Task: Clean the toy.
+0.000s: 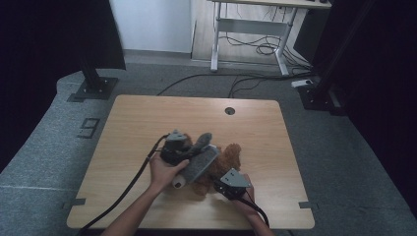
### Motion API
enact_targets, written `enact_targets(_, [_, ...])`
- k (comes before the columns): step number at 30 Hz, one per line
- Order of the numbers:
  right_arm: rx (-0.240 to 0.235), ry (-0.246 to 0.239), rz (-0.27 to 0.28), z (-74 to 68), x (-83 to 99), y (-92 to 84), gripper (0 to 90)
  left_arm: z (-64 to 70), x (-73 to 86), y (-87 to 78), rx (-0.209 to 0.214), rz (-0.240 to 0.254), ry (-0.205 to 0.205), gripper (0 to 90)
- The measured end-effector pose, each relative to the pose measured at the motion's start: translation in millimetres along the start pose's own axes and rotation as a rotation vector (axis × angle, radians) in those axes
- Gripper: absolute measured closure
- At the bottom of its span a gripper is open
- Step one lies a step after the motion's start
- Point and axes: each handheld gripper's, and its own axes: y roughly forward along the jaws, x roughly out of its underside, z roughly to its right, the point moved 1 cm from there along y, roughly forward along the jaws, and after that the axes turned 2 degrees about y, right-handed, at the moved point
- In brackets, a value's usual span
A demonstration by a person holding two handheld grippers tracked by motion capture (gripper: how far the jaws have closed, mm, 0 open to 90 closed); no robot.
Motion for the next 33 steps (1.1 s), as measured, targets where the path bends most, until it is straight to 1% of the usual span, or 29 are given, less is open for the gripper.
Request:
enact_targets(2, [0.001, -0.004, 0.0, 0.1, 0.1, -0.2, 56.5, -18.2, 14.2, -14.1, 0.037, 0.032, -0.071, 77.8])
enact_targets(3, [0.004, -0.006, 0.001, -0.7, -0.2, 0.2, 56.6, -25.1, 20.4, -21.8, 0.043, 0.056, -0.094, 77.9])
enact_targets(4, [0.007, -0.008, 0.003, -1.5, -0.5, 0.7, 56.7, -29.3, 24.3, -27.5, 0.044, 0.07, -0.108, 78.0])
enact_targets(5, [0.009, -0.009, 0.003, -1.8, -0.7, 1.0, 56.7, -36.4, 31.4, -38.8, 0.033, 0.096, -0.124, 77.9])
enact_targets(6, [0.012, -0.005, 0.005, -1.7, -0.4, 1.3, 56.8, -41.0, 35.6, -45.3, 0.027, 0.109, -0.14, 77.9])
enact_targets(8, [0.012, -0.004, 0.007, -1.7, -0.1, 1.1, 56.8, -47.2, 41.1, -53.4, 0.011, 0.116, -0.151, 77.9])
enact_targets(9, [0.013, -0.005, 0.008, -1.9, 0.1, 0.9, 56.8, -53.0, 46.1, -59.4, -0.003, 0.123, -0.164, 77.9])
enact_targets(10, [0.015, -0.006, 0.008, -2.4, 0.3, 0.6, 56.7, -55.7, 48.6, -61.6, -0.009, 0.122, -0.169, 77.9])
enact_targets(12, [0.014, -0.005, 0.008, -2.5, 0.5, 0.2, 56.8, -61.9, 53.8, -66.2, -0.034, 0.117, -0.176, 77.9])
enact_targets(14, [0.013, -0.006, 0.01, -2.1, 0.9, -0.1, 56.8, -71.1, 60.8, -68.7, -0.08, 0.095, -0.181, 78.0])
enact_targets(15, [0.012, -0.003, 0.012, -1.9, 1.1, -0.2, 56.8, -75.8, 64.7, -68.0, -0.092, 0.079, -0.19, 78.0])
enact_targets(16, [0.01, 0.0, 0.01, -1.5, 1.3, -0.6, 56.7, -79.2, 68.1, -66.8, -0.091, 0.068, -0.2, 78.0])
enact_targets(17, [0.008, 0.002, 0.012, -1.2, 1.5, -0.6, 56.8, -84.6, 73.8, -63.7, -0.076, 0.056, -0.22, 77.9])
enact_targets(19, [0.008, 0.002, 0.011, -1.4, 1.7, -0.7, 56.8, -86.1, 75.2, -62.4, -0.054, 0.066, -0.232, 78.0])
enact_targets(20, [0.009, 0.001, 0.01, -1.5, 1.6, -0.7, 56.8, -84.8, 73.4, -62.6, -0.054, 0.07, -0.23, 78.0])
enact_targets(22, [0.011, 0.004, 0.012, -1.5, 2.1, -0.8, 56.8, -77.5, 63.5, -63.1, -0.047, 0.082, -0.203, 78.1])
enact_targets(24, [0.01, 0.0, 0.016, -1.7, 2.7, -1.3, 56.8, -66.2, 48.2, -61.7, -0.029, 0.091, -0.16, 78.1])
enact_targets(27, [0.014, -0.004, 0.022, -3.0, 3.3, -2.0, 56.8, -42.1, 18.5, -50.0, 0.012, 0.085, -0.085, 78.0])
enact_targets(28, [0.014, -0.006, 0.023, -3.1, 3.5, -2.2, 56.8, -34.1, 9.6, -43.9, 0.018, 0.077, -0.062, 77.9])
enact_targets(30, [0.01, -0.005, 0.023, -2.6, 3.9, -2.7, 56.7, -20.7, -6.1, -28.9, 0.033, 0.056, -0.032, 77.8])
enact_targets(31, [0.008, -0.004, 0.023, -2.6, 4.1, -3.0, 56.7, -11.9, -15.0, -16.1, 0.043, 0.029, -0.013, 77.8])
enact_targets(33, [0.0, 0.001, 0.026, -1.9, 4.4, -3.6, 56.4, -5.0, -19.5, -2.5, 0.035, -0.023, 0.009, 77.7])
